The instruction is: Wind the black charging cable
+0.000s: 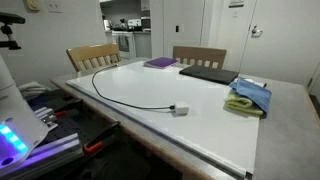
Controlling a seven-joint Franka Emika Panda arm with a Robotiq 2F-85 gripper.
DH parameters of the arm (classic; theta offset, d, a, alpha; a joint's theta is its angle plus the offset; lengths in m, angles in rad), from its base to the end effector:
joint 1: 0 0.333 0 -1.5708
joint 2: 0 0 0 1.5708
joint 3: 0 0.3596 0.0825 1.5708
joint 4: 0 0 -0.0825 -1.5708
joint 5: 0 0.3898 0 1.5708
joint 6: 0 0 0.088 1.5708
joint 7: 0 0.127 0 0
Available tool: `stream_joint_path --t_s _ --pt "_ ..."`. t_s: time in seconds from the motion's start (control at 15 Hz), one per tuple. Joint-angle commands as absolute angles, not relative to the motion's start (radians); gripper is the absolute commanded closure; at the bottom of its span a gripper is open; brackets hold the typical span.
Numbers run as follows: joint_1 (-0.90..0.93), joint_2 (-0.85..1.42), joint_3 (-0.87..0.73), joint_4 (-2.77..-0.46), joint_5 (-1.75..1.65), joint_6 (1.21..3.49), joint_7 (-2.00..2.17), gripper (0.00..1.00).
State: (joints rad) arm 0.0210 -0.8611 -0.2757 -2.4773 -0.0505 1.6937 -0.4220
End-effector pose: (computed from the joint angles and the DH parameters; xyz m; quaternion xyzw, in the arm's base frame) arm 0.2639 -0.0982 0.5634 -0.9881 -0.1289 -0.0507 0.0670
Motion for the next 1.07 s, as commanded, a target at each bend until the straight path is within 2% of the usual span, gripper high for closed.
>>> stream_joint_path --t_s 0.0,0.53,1.0 --pt "0.011 -0.858 -0.269 -2.475 -0.044 1.692 -0.428 0.0" --pt "0.019 -0.841 -0.261 -2.472 -0.04 1.704 -0.425 0.0" --pt "0.101 -0.717 -0.199 -2.447 -0.028 1.765 -0.437 0.0"
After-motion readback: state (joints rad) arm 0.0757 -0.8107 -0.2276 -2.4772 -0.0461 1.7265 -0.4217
